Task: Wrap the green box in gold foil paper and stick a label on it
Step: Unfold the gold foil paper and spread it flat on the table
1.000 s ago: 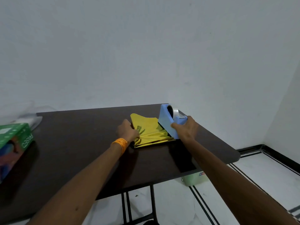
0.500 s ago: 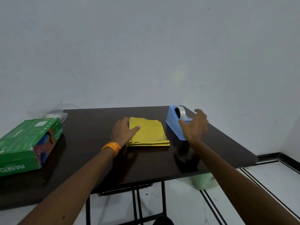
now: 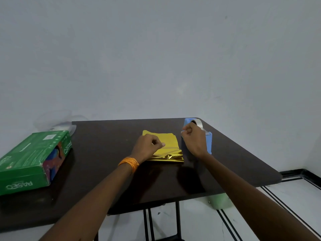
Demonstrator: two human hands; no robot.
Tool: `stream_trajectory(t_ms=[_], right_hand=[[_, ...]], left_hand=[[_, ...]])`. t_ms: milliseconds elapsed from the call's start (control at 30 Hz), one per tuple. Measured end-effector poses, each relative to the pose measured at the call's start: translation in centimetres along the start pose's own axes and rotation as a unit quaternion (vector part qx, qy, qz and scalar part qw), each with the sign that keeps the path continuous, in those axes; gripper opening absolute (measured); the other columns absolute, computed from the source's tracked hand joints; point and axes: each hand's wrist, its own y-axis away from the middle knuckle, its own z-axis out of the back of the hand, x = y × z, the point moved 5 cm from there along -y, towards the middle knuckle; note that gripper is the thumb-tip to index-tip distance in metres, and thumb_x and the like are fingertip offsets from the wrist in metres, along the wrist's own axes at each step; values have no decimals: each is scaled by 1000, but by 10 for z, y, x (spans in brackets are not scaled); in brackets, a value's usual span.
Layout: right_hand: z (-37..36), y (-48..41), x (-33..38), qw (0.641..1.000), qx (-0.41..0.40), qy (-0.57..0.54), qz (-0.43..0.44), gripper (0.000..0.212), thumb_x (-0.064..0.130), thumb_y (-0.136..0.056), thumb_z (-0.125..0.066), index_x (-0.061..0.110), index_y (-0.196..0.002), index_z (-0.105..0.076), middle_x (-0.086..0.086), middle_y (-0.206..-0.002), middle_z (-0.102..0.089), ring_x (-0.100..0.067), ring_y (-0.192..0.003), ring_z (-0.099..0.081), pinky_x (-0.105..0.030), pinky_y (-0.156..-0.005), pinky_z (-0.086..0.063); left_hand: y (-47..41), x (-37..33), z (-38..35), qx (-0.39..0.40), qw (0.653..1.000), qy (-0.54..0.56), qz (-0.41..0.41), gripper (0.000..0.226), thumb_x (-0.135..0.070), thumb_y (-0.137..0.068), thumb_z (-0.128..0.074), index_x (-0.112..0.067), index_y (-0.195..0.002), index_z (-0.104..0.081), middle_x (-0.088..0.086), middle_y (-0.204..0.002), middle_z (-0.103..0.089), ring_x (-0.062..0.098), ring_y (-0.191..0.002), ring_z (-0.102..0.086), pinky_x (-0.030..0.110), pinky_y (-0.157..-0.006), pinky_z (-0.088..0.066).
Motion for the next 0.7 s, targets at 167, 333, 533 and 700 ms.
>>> stream_trajectory(t_ms=[167, 333, 533, 700], right_hand=[[-20, 2, -7, 999, 25, 0, -32, 11, 10, -89, -61, 12, -98, -65, 4, -84, -65, -4, -77, -59, -15, -64, -41], [-32, -2, -12, 997, 53, 11, -47, 9, 15, -89, -60, 13, -94, -68, 3, -86, -69, -12, -84, -64, -29, -74, -52], [-66, -19, -18, 985, 136, 48, -94, 17, 18, -90, -57, 5, -88, -67, -11, -75, -72, -30, -74, -71, -48, -76, -59], [-90, -30, -4, 955, 212, 203, -33, 20, 21, -93, -59, 3, -97, -67, -13, -99, -70, -31, -95, -66, -38, -81, -54]], left_hand=[[4, 1, -20, 99, 990, -91, -39, 31, -45, -75, -81, -23, -97, -76, -9, -90, -69, 7, -78, -59, 30, -69, -50], [5, 5, 4, -68, 994, 91, 11, 16, -30, -85, -75, -17, -76, -78, -11, -75, -72, -1, -72, -64, 14, -63, -48], [8, 60, 58, -250, 896, 318, 181, 19, -19, -88, -69, -14, -69, -67, 7, -69, -63, 20, -70, -58, 41, -67, -54], [37, 97, 103, -349, 826, 358, 260, 11, -13, -84, -63, -8, -77, -55, 10, -70, -53, 22, -58, -52, 35, -56, -46]])
